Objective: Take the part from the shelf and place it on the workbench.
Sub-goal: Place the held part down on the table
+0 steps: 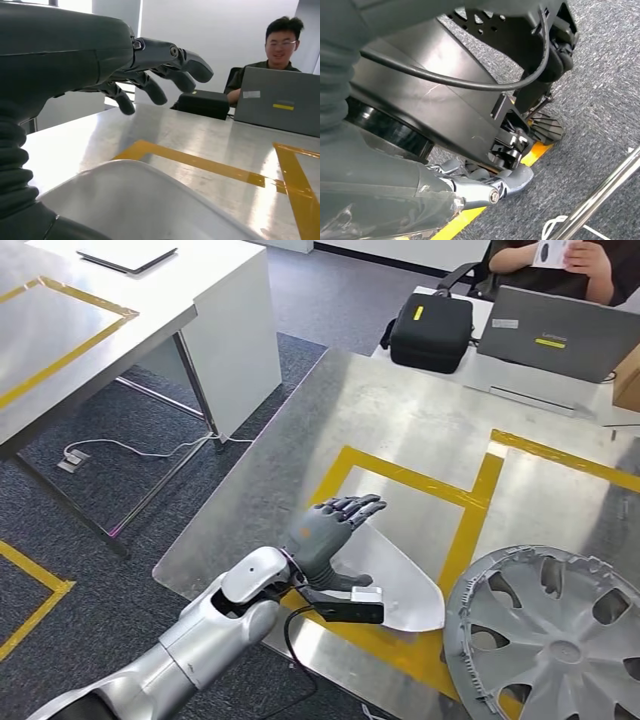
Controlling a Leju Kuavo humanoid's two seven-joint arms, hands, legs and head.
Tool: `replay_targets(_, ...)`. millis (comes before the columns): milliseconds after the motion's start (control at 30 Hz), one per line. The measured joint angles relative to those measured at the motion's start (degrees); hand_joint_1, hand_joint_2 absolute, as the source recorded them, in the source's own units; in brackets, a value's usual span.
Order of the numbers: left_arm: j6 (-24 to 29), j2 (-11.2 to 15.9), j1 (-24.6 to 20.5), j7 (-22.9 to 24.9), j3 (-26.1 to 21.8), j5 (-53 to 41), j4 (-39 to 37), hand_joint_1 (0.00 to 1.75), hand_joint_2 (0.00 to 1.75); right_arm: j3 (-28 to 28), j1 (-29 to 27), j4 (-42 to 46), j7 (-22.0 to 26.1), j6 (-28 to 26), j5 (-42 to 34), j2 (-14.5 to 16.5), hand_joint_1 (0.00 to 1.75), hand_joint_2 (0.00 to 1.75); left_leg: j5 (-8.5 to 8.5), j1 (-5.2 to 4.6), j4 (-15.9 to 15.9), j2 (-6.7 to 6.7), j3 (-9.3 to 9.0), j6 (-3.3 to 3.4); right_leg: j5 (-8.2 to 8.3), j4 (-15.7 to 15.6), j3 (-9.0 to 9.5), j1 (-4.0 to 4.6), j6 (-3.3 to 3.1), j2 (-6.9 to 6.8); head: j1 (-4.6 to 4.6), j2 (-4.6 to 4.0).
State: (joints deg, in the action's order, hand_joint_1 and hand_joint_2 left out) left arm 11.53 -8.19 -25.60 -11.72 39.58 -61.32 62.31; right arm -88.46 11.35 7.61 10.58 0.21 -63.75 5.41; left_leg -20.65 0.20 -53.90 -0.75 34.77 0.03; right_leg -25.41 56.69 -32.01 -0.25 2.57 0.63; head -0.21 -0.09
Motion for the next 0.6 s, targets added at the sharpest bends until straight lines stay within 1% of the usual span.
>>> replay_targets(33, 0.35, -0.13, -0.13, 0.28, 0.06, -0.09, -0.3, 0.0, 0.0, 0.0, 0.03, 0.0, -0.01, -0.01, -0.03, 0.01, 0.0, 0.0, 0.42, 0.26, 0.99, 0.07, -0.59, 0.3, -0.65, 0.76, -0.27, 0.07, 0.2, -0.01, 0.13, 0.0)
replay_targets(67, 0.62, -0.27, -0.27, 0.48, 0.12, -0.14, -0.61, 0.0, 0.0, 0.0, 0.05, 0.0, -0.02, -0.02, -0.04, 0.02, 0.0, 0.0, 0.82, 0.56, 1.83, 0.14, -1.15, 0.39, -1.92, 2.74, -1.12, 0.08, 0.43, -0.04, 0.32, 0.0)
replay_targets(100, 0.79, -0.37, -0.38, 0.56, 0.16, -0.17, -0.95, 0.0, 0.0, 0.0, 0.04, 0.0, -0.02, -0.02, -0.05, 0.02, 0.0, 0.0, 1.03, 0.69, 2.14, 0.24, -1.4, 0.31, -3.73, 5.91, -2.56, -0.09, 0.72, -0.08, 0.52, 0.0)
replay_targets(133, 0.88, -0.43, -0.44, 0.59, 0.21, -0.19, -1.28, 0.0, 0.0, 0.0, 0.05, 0.0, -0.03, -0.02, -0.05, 0.02, 0.0, 0.0, 1.11, 0.82, 2.16, 0.31, -1.42, 0.27, -5.71, 9.73, -4.36, -0.34, 1.08, -0.1, 0.66, 0.0)
replay_targets(167, 0.97, -0.46, -0.38, 0.63, 0.25, -0.2, -1.61, 0.0, 0.0, 0.0, 0.08, 0.0, -0.02, -0.03, -0.07, 0.01, 0.0, 0.0, 1.15, 0.94, 2.05, 0.36, -1.33, 0.09, -7.07, 13.0, -5.97, -0.61, 1.48, -0.14, 0.71, 0.0)
replay_targets(200, 1.13, -0.45, -0.27, 0.67, 0.26, -0.19, -1.91, 0.0, 0.0, 0.0, 0.13, 0.0, -0.02, -0.06, -0.13, 0.0, 0.0, 0.0, 1.19, 1.1, 1.92, 0.4, -1.21, -0.12, -7.47, 14.79, -6.86, -0.88, 1.88, -0.17, 0.69, 0.0)
replay_targets(233, 1.47, -0.42, -0.13, 0.68, 0.26, -0.11, -2.13, 0.0, 0.0, 0.0, 0.17, 0.0, -0.01, -0.11, -0.22, -0.01, 0.0, 0.0, 1.15, 1.34, 1.77, 0.4, -1.08, -0.39, -6.68, 14.46, -6.7, -1.17, 2.32, -0.21, 0.69, 0.0)
replay_targets(267, 1.99, -0.35, 0.01, 0.66, 0.23, 0.03, -2.27, 0.0, 0.0, 0.0, 0.18, 0.0, 0.01, -0.17, -0.34, -0.03, 0.0, 0.0, 1.06, 1.71, 1.5, 0.38, -0.94, -0.82, -4.87, 11.87, -5.36, -1.52, 2.85, -0.27, 0.69, 0.0)
replay_targets(300, 2.69, -0.22, 0.2, 0.58, 0.15, 0.28, -2.26, 0.0, 0.0, 0.0, 0.12, 0.0, 0.06, -0.28, -0.5, -0.04, 0.0, 0.0, 0.87, 2.05, 1.03, 0.33, -0.74, -1.4, -2.87, 7.85, -3.3, -1.98, 3.55, -0.36, 0.69, 0.0)
replay_targets(333, 3.58, 0.08, 0.58, 0.45, -0.07, 0.66, -1.99, 0.0, 0.0, 0.0, 0.02, 0.05, 0.14, -0.42, -0.69, 0.05, 0.0, 0.0, 0.65, 2.26, 0.48, 0.25, -0.43, -2.07, -1.39, 4.57, -1.36, -2.27, 4.23, -0.19, 0.92, 0.0)
replay_targets(367, 4.54, 0.48, 1.2, 0.27, -0.47, 1.13, -1.31, 0.0, 0.0, 0.01, -0.14, 0.1, 0.25, -0.61, -0.93, 0.07, 0.0, 0.0, 0.45, 2.3, -0.15, 0.16, -0.12, -2.7, -0.42, 2.48, -0.17, -2.52, 4.38, 0.12, 1.09, 0.0)
replay_targets(400, 5.59, 1.04, 2.03, 0.04, -1.0, 1.76, -0.25, 0.0, 0.0, 0.01, -0.35, 0.15, 0.34, -0.81, -1.15, 0.1, 0.0, 0.0, 0.34, 2.2, -0.77, 0.05, 0.21, -3.21, -0.37, 1.82, 0.21, -2.67, 4.11, 0.44, 1.21, 0.0)
replay_targets(433, 6.61, 1.74, 3.1, -0.22, -1.67, 2.47, 1.15, 0.0, 0.0, 0.02, -0.54, 0.2, 0.45, -1.01, -1.34, 0.14, 0.0, 0.0, 0.4, 2.07, -1.14, -0.03, 0.47, -3.58, -0.59, 2.56, -0.16, -2.63, 3.45, 0.83, 1.25, 0.0)
replay_targets(467, 7.62, 2.56, 4.3, -0.55, -2.48, 3.29, 2.72, 0.0, 0.0, 0.02, -0.72, 0.19, 0.57, -1.23, -1.47, 0.07, 0.0, 0.0, 0.45, 2.08, -1.42, -0.05, 0.66, -3.85, -0.67, 3.06, -0.74, -2.67, 2.55, 0.94, 1.04, 0.0)
replay_targets(500, 8.71, 3.49, 5.59, -0.99, -3.38, 4.26, 4.35, 0.0, 0.0, 0.02, -0.81, 0.19, 0.68, -1.49, -1.51, 0.07, 0.0, 0.0, 0.3, 2.19, -1.64, -0.03, 0.88, -4.08, -0.85, 3.39, -1.16, -2.62, 1.83, 0.94, 0.77, 0.0)
replay_targets(533, 9.9, 4.53, 7.19, -1.64, -4.49, 5.43, 6.14, 0.0, 0.0, 0.02, -0.86, 0.19, 0.82, -1.83, -1.55, 0.05, 0.0, 0.0, -0.51, 2.28, -2.28, 0.1, 1.27, -4.21, -0.72, 3.67, -1.59, -2.49, 1.2, 0.9, 0.49, 0.0)
replay_targets(567, 11.15, 5.56, 8.98, -2.43, -5.73, 6.67, 7.92, 0.0, 0.0, 0.02, -0.94, 0.17, 0.92, -2.18, -1.57, 0.01, 0.0, 0.0, -2.14, 2.3, -3.92, 0.22, 2.01, -4.25, -0.5, 3.73, -1.96, -2.33, 0.54, 0.81, 0.18, 0.0)
replay_targets(600, 12.52, 6.55, 10.98, -3.45, -7.25, 8.14, 9.85, 0.0, 0.0, 0.02, -1.07, 0.16, 1.03, -2.52, -1.61, -0.05, 0.0, 0.0, -4.45, 2.2, -6.78, 0.33, 3.17, -4.18, -0.2, 3.7, -2.32, -2.11, -0.07, 0.65, -0.15, 0.0)
